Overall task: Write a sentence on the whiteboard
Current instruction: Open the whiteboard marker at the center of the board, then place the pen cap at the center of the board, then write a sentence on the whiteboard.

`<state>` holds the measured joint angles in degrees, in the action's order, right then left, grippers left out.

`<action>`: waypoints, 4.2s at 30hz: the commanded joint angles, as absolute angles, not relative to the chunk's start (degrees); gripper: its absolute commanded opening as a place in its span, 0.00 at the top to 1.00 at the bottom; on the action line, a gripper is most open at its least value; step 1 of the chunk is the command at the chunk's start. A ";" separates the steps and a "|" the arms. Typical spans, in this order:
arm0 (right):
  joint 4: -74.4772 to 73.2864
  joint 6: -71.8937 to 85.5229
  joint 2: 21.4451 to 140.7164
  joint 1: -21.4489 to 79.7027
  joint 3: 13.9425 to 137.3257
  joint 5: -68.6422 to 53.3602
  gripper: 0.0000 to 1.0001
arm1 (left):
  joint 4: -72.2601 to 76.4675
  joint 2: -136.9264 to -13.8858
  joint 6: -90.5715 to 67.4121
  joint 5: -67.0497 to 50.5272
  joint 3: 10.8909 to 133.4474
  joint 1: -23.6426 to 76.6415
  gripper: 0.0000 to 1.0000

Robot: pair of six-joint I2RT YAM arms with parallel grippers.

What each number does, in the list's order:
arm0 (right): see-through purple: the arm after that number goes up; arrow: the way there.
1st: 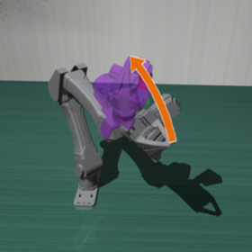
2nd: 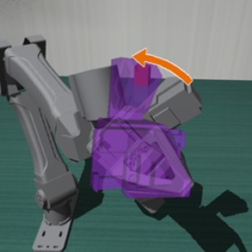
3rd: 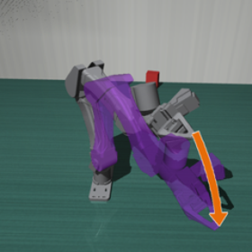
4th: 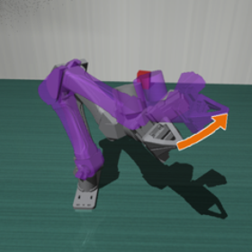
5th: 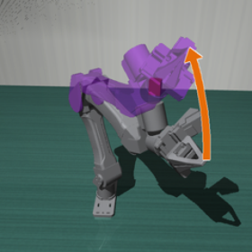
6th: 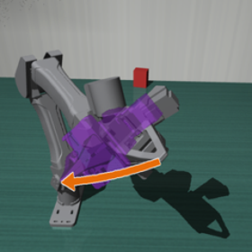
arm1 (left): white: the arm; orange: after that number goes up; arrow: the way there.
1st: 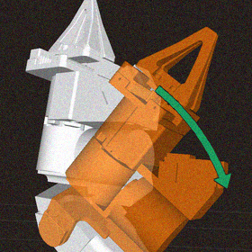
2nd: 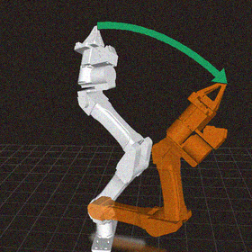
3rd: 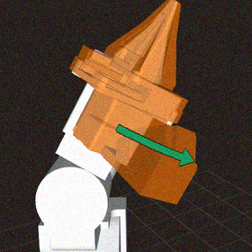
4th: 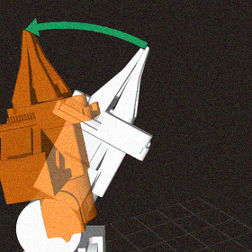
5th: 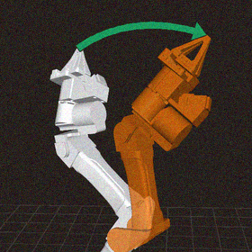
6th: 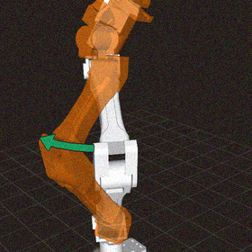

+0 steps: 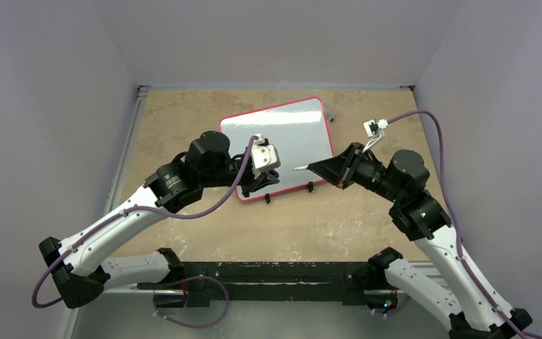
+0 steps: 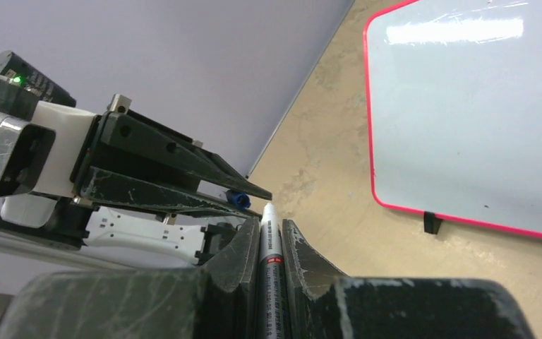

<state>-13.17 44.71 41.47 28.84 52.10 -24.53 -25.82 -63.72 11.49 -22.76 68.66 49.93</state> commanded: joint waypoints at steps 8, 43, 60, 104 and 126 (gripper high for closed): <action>-21.30 39.20 39.70 28.05 58.11 -15.04 1.00 | -25.42 -58.97 7.01 -16.90 63.46 50.05 1.00; -25.39 33.57 33.70 28.03 59.38 4.10 1.00 | 3.62 -86.63 -14.05 -3.87 50.08 64.07 1.00; -26.85 32.55 32.17 28.00 59.41 4.83 1.00 | 4.77 -93.91 -14.94 -1.42 53.58 65.83 0.71; -23.70 33.71 29.04 28.01 55.55 1.59 1.00 | -34.64 -86.64 0.84 -22.81 92.85 24.72 0.02; -24.96 33.48 28.93 27.98 55.04 0.14 1.00 | -53.26 -119.90 5.01 -42.74 126.18 13.12 0.23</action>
